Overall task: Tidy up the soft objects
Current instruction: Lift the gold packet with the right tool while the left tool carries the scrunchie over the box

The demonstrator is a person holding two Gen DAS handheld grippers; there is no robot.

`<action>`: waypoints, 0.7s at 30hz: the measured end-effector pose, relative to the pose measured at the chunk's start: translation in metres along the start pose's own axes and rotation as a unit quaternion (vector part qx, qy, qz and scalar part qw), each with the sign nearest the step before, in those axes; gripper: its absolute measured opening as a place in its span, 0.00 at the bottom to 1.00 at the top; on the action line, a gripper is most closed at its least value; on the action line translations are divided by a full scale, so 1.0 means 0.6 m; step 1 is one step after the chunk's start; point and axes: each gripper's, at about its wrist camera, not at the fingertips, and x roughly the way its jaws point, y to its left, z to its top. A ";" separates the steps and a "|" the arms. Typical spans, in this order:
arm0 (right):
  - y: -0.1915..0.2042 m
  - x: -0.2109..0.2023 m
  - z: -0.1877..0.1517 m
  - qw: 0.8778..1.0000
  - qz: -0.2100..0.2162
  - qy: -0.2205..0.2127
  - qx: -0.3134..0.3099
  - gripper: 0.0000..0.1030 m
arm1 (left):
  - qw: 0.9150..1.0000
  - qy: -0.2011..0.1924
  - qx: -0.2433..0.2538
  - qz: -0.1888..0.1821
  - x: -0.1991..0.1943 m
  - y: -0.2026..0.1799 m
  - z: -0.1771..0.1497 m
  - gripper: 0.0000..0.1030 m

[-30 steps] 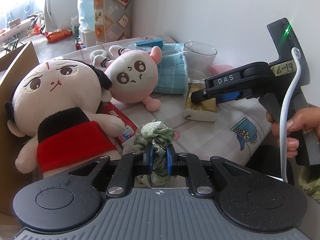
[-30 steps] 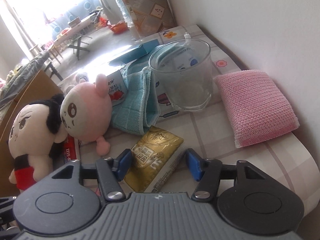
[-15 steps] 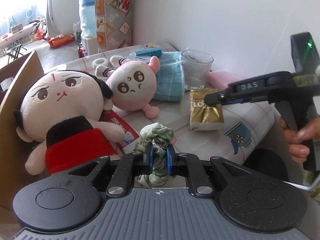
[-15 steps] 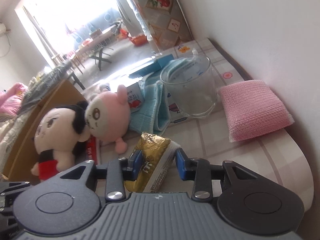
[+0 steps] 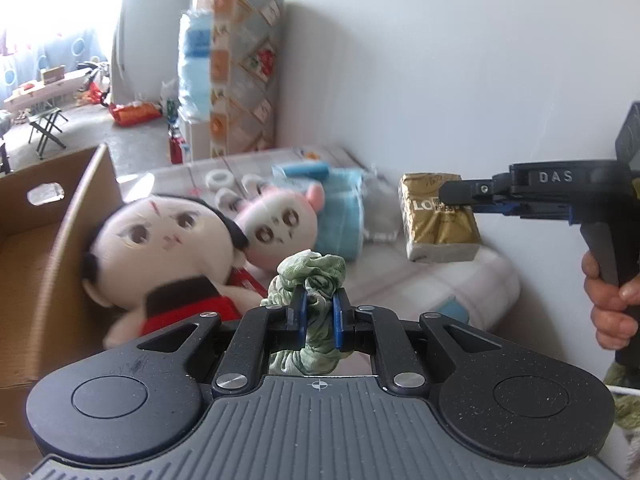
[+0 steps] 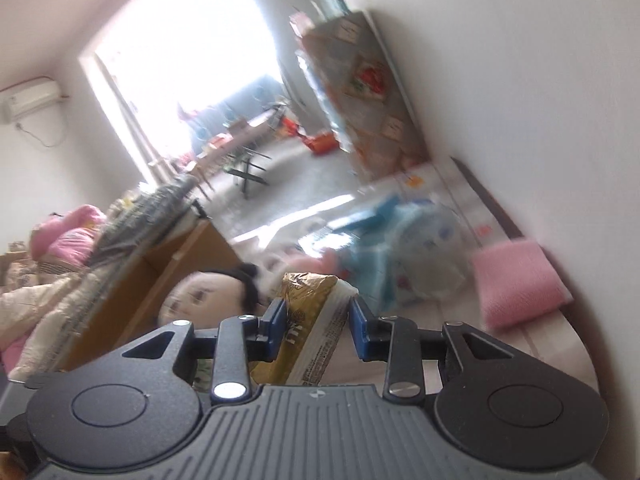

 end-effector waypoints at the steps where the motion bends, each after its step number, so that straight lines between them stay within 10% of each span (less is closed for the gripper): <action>1: 0.012 -0.004 0.006 1.000 0.011 -0.004 -0.005 0.35 | 1.000 -0.007 -0.005 0.000 -0.010 0.004 0.003 0.10; 10: 0.162 0.047 0.083 0.987 0.151 -0.013 -0.054 0.28 | 0.995 -0.077 -0.063 0.028 -0.130 0.100 0.060 0.10; 21: 0.374 0.353 0.128 0.967 0.234 0.087 -0.050 0.18 | 0.974 -0.070 -0.160 0.147 -0.133 0.334 0.114 0.10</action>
